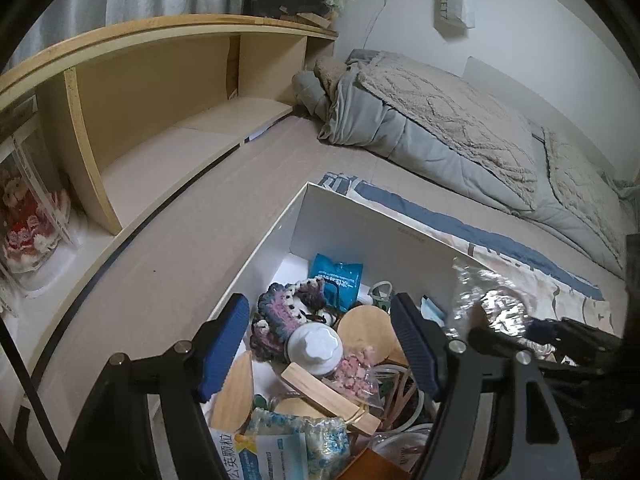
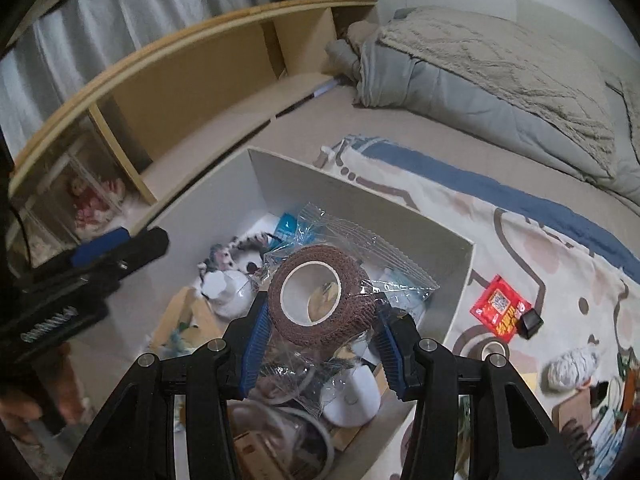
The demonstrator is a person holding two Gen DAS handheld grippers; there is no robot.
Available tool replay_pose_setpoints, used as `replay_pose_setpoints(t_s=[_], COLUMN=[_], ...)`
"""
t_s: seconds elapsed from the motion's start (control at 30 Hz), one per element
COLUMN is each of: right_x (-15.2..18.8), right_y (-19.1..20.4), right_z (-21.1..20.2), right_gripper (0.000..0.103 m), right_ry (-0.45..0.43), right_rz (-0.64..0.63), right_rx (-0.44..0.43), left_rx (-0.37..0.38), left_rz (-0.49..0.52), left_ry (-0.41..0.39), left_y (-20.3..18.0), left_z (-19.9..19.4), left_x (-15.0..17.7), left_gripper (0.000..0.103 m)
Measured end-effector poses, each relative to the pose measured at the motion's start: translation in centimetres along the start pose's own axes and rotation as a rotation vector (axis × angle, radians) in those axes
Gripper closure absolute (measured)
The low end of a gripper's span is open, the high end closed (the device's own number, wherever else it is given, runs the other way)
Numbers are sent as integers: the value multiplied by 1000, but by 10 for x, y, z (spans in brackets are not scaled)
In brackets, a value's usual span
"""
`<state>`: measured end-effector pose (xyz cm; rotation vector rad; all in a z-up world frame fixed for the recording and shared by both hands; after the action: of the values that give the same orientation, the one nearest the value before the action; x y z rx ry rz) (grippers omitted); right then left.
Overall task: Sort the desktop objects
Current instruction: 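Open the right tool to drop the tape roll into the box, then withdraw both open tools from the box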
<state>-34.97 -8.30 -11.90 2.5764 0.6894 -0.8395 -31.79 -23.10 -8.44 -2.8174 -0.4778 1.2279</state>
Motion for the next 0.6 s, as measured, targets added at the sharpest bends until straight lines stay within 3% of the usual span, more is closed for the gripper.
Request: replay_pose_setpoints(t_s=[0.03, 0.1, 0.17, 0.23, 0.3, 0.47, 0.6], right_x=[2, 3, 2, -1, -2, -1, -2], right_y=[1, -1, -3, -4, -4, 3, 3], right_z=[4, 7, 5, 2, -1, -18, -32], right_gripper=[52, 40, 11, 2, 0, 0, 0], right_ry=[9, 8, -14, -34, -48, -113, -146], right_rz=[2, 15, 29, 35, 30, -52, -42], right_rx=[-10, -5, 12, 19, 15, 60, 67], left_rx=[-4, -13, -14, -8, -27, -20, -21], left_rz=[6, 7, -5, -15, -23, -29, -28], left_ry=[-6, -16, -22, -22, -9, -9, -26], left_y=[0, 2, 4, 5, 8, 9, 8], left_z=[0, 0, 0, 1, 1, -4, -14], left_x=[0, -1, -1, -1, 1, 3, 2], left_gripper=[29, 23, 16, 6, 1, 0, 0])
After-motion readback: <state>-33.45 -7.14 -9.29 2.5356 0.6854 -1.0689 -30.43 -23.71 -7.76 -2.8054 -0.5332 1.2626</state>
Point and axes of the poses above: each gripper's, at about its wrist camera, not at the fingertips, and z roughly the way its jaws point, y to its left, x to its underside, the point moved 9 cm from there along z, roughly the way its jaws point, and after that the axes turned 2 degrees about x, right-handed, at the moved point
